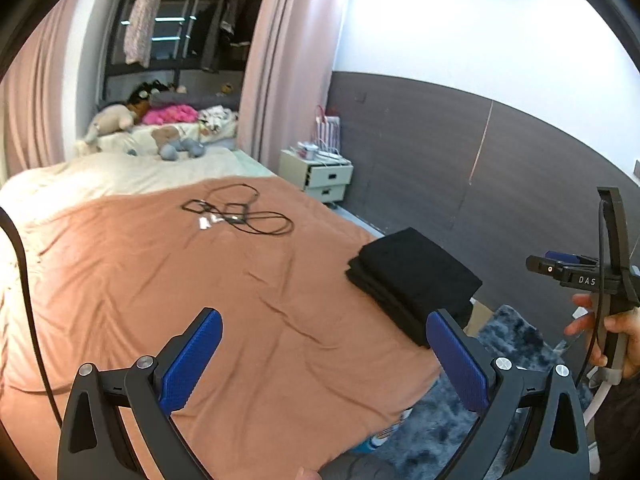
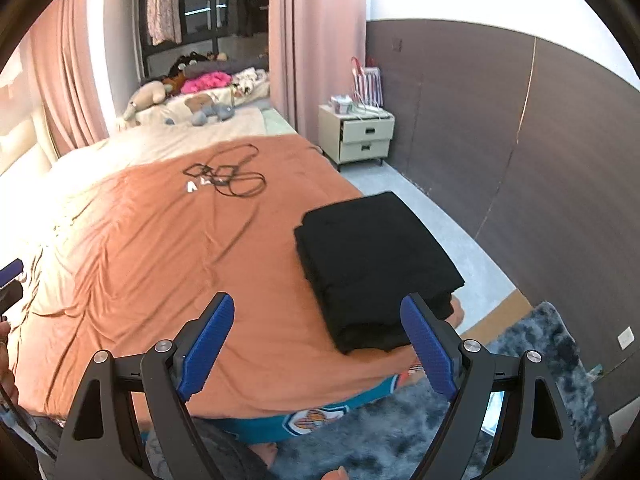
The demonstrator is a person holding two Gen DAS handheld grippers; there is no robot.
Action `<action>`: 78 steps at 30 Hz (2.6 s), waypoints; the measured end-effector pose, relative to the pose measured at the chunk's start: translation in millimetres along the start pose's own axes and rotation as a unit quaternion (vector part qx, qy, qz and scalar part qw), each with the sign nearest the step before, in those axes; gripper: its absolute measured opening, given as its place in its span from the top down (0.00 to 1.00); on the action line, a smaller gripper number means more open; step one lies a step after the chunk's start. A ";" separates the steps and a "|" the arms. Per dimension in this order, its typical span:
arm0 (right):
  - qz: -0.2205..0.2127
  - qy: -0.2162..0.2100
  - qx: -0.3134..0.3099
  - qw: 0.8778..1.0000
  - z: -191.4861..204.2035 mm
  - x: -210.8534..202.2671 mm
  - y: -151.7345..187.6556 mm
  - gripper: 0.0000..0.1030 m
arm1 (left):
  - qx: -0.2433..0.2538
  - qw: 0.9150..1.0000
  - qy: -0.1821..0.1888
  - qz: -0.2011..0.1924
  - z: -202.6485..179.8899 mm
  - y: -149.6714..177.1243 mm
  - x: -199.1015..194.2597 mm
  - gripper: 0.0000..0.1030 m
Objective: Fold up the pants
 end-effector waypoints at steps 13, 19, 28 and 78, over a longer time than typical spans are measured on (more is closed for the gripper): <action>-0.048 -0.021 0.000 0.999 61.5 -36.5 48.0 0.00 | -0.008 0.999 -0.039 -0.037 55.5 20.0 -81.5 0.00; -0.053 -0.042 -0.002 0.998 81.0 -42.6 68.7 0.00 | -0.017 0.997 -0.062 -0.050 80.9 34.2 -107.5 0.00; -0.057 -0.058 -0.001 0.997 103.6 -53.4 99.4 0.00 | -0.017 0.992 -0.115 -0.054 115.1 62.0 -140.1 0.00; -0.096 -0.003 0.023 0.995 124.7 -119.0 210.7 0.00 | -0.007 0.988 -0.145 -0.045 100.9 175.5 -199.4 0.00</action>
Point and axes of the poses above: each gripper's, at about its wrist camera, not at the fingertips, and x roughly the way its jaws point, z to its left, y to its underside, the point moved 10 cm from there along x, roughly the way its jaws point, and after that the axes turned 10 degrees about -z, right-handed, at the moved point
